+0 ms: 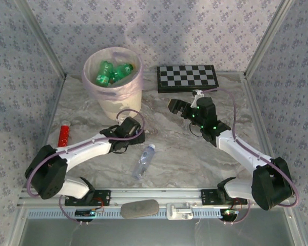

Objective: Put the plastic bottles in the bin

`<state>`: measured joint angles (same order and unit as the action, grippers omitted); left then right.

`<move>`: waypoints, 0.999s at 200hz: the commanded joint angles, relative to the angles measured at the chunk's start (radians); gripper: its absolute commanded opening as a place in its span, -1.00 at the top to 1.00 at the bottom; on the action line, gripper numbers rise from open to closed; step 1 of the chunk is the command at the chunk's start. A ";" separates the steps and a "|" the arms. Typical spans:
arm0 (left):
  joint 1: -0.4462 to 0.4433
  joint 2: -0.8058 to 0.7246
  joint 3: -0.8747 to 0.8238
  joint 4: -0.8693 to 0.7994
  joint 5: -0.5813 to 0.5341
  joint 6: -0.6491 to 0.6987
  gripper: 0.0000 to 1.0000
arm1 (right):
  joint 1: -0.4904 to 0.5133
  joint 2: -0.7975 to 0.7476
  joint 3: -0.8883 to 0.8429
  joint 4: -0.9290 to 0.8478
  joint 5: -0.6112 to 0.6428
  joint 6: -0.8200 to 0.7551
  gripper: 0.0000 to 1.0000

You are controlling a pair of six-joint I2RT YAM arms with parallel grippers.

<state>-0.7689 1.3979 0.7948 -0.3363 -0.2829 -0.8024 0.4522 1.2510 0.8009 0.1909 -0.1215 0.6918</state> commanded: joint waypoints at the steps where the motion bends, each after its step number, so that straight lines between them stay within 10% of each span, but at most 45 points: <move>1: -0.009 0.034 0.011 0.019 0.019 -0.020 -0.98 | 0.002 -0.017 -0.007 -0.007 0.019 0.000 -0.98; 200: -0.008 0.032 0.013 0.054 -0.007 0.092 -0.05 | -0.001 -0.023 -0.014 -0.026 0.026 0.000 -0.98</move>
<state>-0.7689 1.4986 0.7937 -0.2626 -0.2581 -0.7517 0.4522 1.2507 0.8005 0.1825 -0.1150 0.6918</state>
